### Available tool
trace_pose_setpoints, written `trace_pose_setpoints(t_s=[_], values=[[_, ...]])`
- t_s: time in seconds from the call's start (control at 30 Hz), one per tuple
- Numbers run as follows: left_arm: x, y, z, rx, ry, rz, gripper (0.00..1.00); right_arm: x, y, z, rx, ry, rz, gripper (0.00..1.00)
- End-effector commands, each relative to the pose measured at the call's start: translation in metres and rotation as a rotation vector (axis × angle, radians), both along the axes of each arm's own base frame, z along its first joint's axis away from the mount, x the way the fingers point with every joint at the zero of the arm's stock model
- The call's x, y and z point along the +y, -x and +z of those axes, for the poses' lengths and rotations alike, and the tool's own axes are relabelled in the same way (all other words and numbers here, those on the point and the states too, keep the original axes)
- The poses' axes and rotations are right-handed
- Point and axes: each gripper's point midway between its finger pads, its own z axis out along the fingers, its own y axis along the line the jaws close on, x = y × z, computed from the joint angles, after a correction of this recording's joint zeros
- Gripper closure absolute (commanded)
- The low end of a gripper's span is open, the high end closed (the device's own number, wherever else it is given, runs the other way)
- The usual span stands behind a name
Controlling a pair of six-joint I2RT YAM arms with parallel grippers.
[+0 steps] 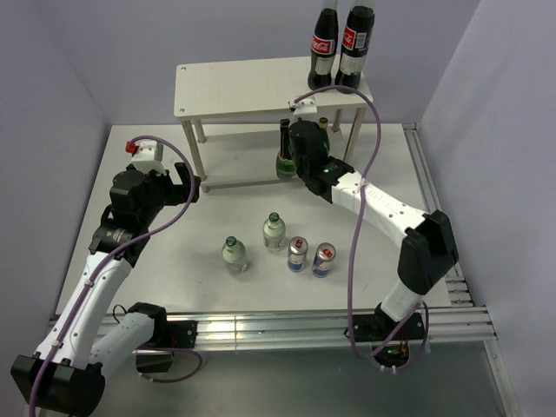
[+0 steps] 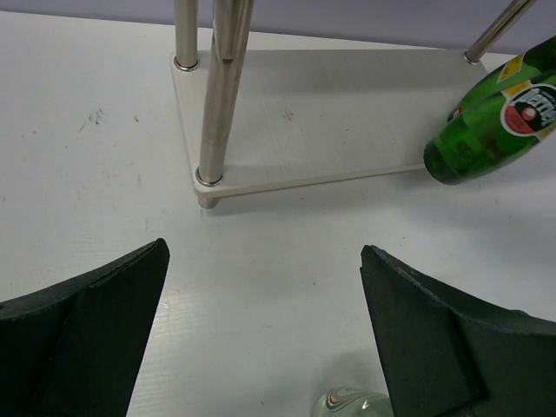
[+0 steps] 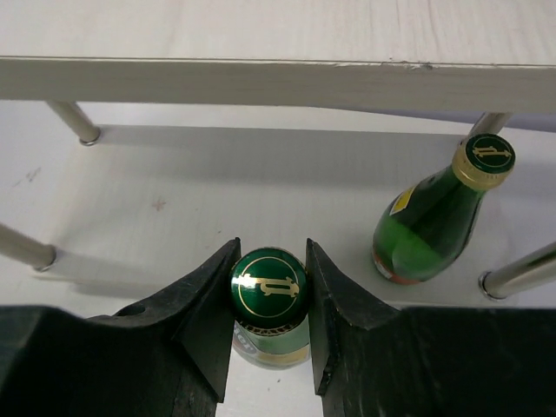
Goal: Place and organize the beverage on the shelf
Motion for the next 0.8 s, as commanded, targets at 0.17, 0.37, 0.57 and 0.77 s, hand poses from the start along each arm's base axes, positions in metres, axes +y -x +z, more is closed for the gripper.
trace_pose_setpoints(t_s=[0.17,0.37,0.57,0.77], values=[[-0.004,-0.004,0.010,-0.042,-0.001,-0.020,0.01,-0.010,-0.057,0.086,-0.266,-0.217,-0.051,1.00],[-0.005,-0.004,0.008,-0.037,-0.001,-0.023,0.01,-0.019,-0.078,0.069,-0.266,-0.196,-0.081,1.00],[-0.005,-0.004,0.010,-0.042,-0.001,-0.025,0.01,-0.032,-0.094,0.049,-0.257,-0.151,-0.129,1.00],[-0.005,-0.003,0.011,-0.045,0.000,-0.026,0.01,-0.050,-0.103,0.041,-0.263,-0.090,-0.209,1.00]])
